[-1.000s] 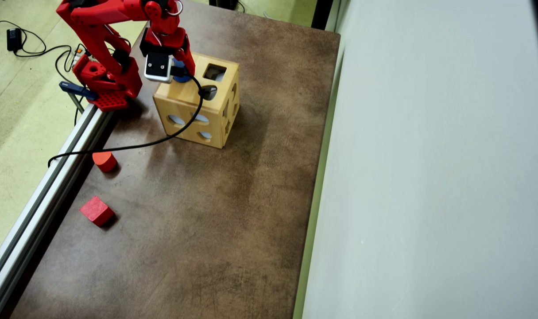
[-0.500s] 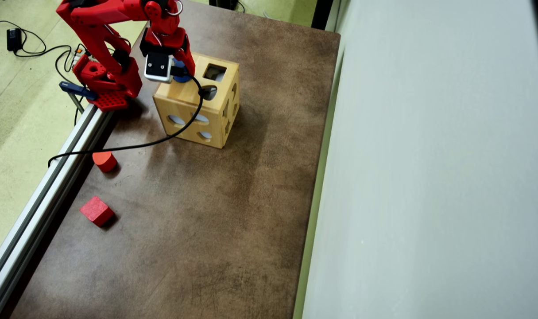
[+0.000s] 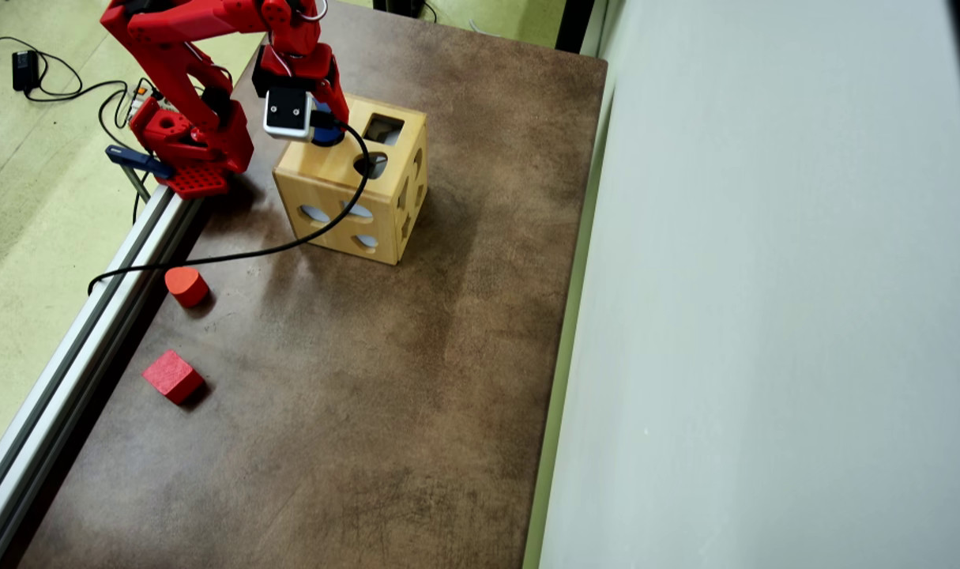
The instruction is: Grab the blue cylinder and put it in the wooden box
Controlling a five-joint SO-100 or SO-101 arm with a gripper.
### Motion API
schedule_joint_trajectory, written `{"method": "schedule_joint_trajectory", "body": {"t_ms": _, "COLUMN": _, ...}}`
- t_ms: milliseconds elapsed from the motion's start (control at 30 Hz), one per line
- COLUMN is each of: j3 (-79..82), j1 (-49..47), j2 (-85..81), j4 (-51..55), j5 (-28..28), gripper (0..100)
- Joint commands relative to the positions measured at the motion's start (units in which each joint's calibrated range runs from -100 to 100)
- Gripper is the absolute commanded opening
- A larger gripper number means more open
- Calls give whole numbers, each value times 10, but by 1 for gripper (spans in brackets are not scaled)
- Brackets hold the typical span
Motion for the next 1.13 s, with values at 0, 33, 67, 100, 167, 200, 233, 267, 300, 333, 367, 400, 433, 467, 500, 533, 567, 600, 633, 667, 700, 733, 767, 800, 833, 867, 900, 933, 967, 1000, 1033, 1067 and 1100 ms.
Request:
{"method": "schedule_joint_trajectory", "body": {"t_ms": 0, "j3": -24, "j1": -3, "j2": -13, "j4": -4, "j5": -1, "gripper": 35}}
{"method": "schedule_joint_trajectory", "body": {"t_ms": 33, "j3": -31, "j1": -2, "j2": -13, "j4": 2, "j5": -1, "gripper": 38}}
{"method": "schedule_joint_trajectory", "body": {"t_ms": 67, "j3": -35, "j1": -3, "j2": -14, "j4": 2, "j5": -1, "gripper": 40}}
{"method": "schedule_joint_trajectory", "body": {"t_ms": 100, "j3": -34, "j1": -3, "j2": -20, "j4": 3, "j5": -1, "gripper": 42}}
{"method": "schedule_joint_trajectory", "body": {"t_ms": 167, "j3": -29, "j1": -3, "j2": -31, "j4": 3, "j5": -1, "gripper": 44}}
{"method": "schedule_joint_trajectory", "body": {"t_ms": 200, "j3": -31, "j1": -3, "j2": -31, "j4": 3, "j5": -1, "gripper": 44}}
{"method": "schedule_joint_trajectory", "body": {"t_ms": 233, "j3": -33, "j1": -3, "j2": -31, "j4": 3, "j5": -1, "gripper": 44}}
{"method": "schedule_joint_trajectory", "body": {"t_ms": 267, "j3": -36, "j1": -3, "j2": -31, "j4": 3, "j5": -1, "gripper": 44}}
{"method": "schedule_joint_trajectory", "body": {"t_ms": 300, "j3": -36, "j1": -3, "j2": -31, "j4": 2, "j5": -1, "gripper": 44}}
{"method": "schedule_joint_trajectory", "body": {"t_ms": 333, "j3": -36, "j1": -3, "j2": -32, "j4": 2, "j5": -2, "gripper": 44}}
{"method": "schedule_joint_trajectory", "body": {"t_ms": 367, "j3": -36, "j1": -3, "j2": -32, "j4": 2, "j5": -2, "gripper": 44}}
{"method": "schedule_joint_trajectory", "body": {"t_ms": 400, "j3": -36, "j1": -3, "j2": -33, "j4": 3, "j5": -2, "gripper": 44}}
{"method": "schedule_joint_trajectory", "body": {"t_ms": 433, "j3": -36, "j1": -3, "j2": -35, "j4": 3, "j5": -2, "gripper": 43}}
{"method": "schedule_joint_trajectory", "body": {"t_ms": 467, "j3": -37, "j1": -3, "j2": -43, "j4": 3, "j5": -2, "gripper": 43}}
{"method": "schedule_joint_trajectory", "body": {"t_ms": 500, "j3": -35, "j1": -3, "j2": -59, "j4": 3, "j5": -2, "gripper": 43}}
{"method": "schedule_joint_trajectory", "body": {"t_ms": 533, "j3": -33, "j1": -3, "j2": -77, "j4": 3, "j5": -2, "gripper": 42}}
{"method": "schedule_joint_trajectory", "body": {"t_ms": 567, "j3": -33, "j1": -3, "j2": -97, "j4": 3, "j5": -2, "gripper": 40}}
{"method": "schedule_joint_trajectory", "body": {"t_ms": 600, "j3": -37, "j1": -3, "j2": -114, "j4": -2, "j5": -2, "gripper": 36}}
{"method": "schedule_joint_trajectory", "body": {"t_ms": 633, "j3": -37, "j1": -3, "j2": -132, "j4": -5, "j5": -2, "gripper": 32}}
{"method": "schedule_joint_trajectory", "body": {"t_ms": 667, "j3": -38, "j1": -2, "j2": -148, "j4": -6, "j5": -2, "gripper": 26}}
{"method": "schedule_joint_trajectory", "body": {"t_ms": 700, "j3": -38, "j1": -2, "j2": -164, "j4": -6, "j5": -2, "gripper": 20}}
{"method": "schedule_joint_trajectory", "body": {"t_ms": 733, "j3": -38, "j1": -2, "j2": -178, "j4": -6, "j5": -2, "gripper": 13}}
{"method": "schedule_joint_trajectory", "body": {"t_ms": 767, "j3": -38, "j1": -2, "j2": -193, "j4": -6, "j5": -2, "gripper": 7}}
{"method": "schedule_joint_trajectory", "body": {"t_ms": 800, "j3": -38, "j1": -1, "j2": -209, "j4": -6, "j5": -2, "gripper": 1}}
{"method": "schedule_joint_trajectory", "body": {"t_ms": 833, "j3": -38, "j1": -1, "j2": -227, "j4": -6, "j5": -2, "gripper": 0}}
{"method": "schedule_joint_trajectory", "body": {"t_ms": 867, "j3": -38, "j1": -1, "j2": -251, "j4": -6, "j5": -2, "gripper": 1}}
{"method": "schedule_joint_trajectory", "body": {"t_ms": 900, "j3": -38, "j1": -1, "j2": -282, "j4": -6, "j5": -2, "gripper": 3}}
{"method": "schedule_joint_trajectory", "body": {"t_ms": 933, "j3": -38, "j1": -1, "j2": -316, "j4": -6, "j5": -2, "gripper": 4}}
{"method": "schedule_joint_trajectory", "body": {"t_ms": 967, "j3": -38, "j1": -1, "j2": -353, "j4": -6, "j5": -2, "gripper": 4}}
{"method": "schedule_joint_trajectory", "body": {"t_ms": 1000, "j3": -38, "j1": -1, "j2": -389, "j4": -6, "j5": -2, "gripper": 4}}
{"method": "schedule_joint_trajectory", "body": {"t_ms": 1033, "j3": -38, "j1": -1, "j2": -423, "j4": -1, "j5": -2, "gripper": 4}}
{"method": "schedule_joint_trajectory", "body": {"t_ms": 1067, "j3": -35, "j1": -1, "j2": -452, "j4": 3, "j5": -2, "gripper": 4}}
{"method": "schedule_joint_trajectory", "body": {"t_ms": 1100, "j3": -29, "j1": -1, "j2": -480, "j4": 3, "j5": -1, "gripper": 4}}
